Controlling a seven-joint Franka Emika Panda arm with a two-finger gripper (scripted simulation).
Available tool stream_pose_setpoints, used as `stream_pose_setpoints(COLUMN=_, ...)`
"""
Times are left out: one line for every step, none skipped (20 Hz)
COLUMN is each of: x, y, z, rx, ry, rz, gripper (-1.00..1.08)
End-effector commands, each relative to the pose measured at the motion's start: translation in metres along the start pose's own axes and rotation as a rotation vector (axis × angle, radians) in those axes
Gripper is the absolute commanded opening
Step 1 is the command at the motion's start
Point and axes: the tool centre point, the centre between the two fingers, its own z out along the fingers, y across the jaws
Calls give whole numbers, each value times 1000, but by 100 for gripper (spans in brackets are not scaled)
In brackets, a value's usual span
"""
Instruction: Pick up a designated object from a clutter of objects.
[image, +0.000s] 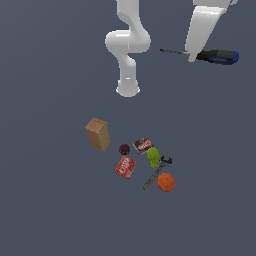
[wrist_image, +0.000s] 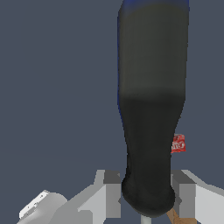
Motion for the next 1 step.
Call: stream_pose_setpoints(x=1, y=0, z=-1, rx=0, ry=0, rz=1, gripper=-100)
